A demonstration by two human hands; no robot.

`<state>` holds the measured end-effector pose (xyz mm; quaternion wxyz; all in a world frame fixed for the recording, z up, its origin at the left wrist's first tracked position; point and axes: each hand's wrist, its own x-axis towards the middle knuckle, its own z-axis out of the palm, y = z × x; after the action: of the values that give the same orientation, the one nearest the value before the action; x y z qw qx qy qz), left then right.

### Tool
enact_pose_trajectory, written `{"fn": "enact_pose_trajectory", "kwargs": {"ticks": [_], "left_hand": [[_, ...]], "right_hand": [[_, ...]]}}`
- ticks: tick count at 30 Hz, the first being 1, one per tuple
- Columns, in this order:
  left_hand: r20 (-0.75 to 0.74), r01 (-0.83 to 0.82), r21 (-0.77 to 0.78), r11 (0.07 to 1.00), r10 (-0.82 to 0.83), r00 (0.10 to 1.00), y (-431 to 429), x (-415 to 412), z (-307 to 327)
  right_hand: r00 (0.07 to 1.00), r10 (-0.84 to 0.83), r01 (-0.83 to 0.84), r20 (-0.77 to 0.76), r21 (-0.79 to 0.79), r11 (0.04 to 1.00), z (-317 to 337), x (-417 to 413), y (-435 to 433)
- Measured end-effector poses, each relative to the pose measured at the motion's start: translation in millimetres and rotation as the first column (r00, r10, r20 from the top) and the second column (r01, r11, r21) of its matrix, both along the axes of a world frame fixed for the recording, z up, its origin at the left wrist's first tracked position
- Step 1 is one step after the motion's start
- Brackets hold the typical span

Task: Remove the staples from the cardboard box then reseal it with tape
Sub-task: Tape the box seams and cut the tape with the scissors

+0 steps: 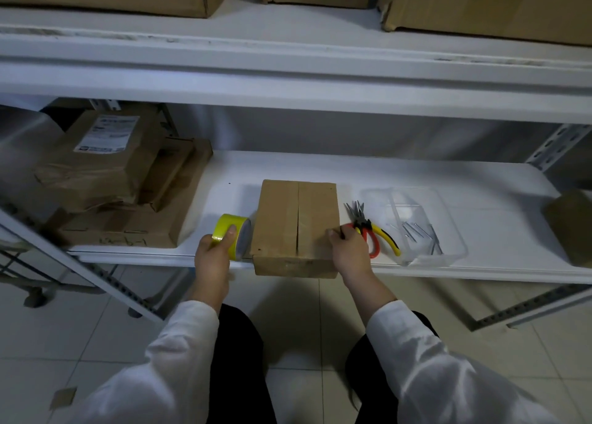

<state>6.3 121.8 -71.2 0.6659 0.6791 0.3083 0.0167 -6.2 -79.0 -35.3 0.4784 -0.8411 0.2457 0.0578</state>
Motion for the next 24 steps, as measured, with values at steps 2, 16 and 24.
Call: {"fn": "enact_pose_trajectory", "kwargs": {"ticks": [2,16,24], "left_hand": [[0.048,-0.037,-0.07,0.997,0.04,0.998,-2,-6,-5],[0.414,0.041,-0.271,0.962,0.078,0.907,22,64,127],[0.395,0.269,-0.55,0.791,-0.037,0.918,-1,-14,93]], "right_hand": [[1.0,0.009,-0.009,-0.004,0.0,1.0,1,-1,-1],[0.999,0.023,-0.024,-0.041,-0.024,0.999,3,5,2],[0.96,-0.03,-0.034,0.277,0.221,0.975,32,-9,26]]}}
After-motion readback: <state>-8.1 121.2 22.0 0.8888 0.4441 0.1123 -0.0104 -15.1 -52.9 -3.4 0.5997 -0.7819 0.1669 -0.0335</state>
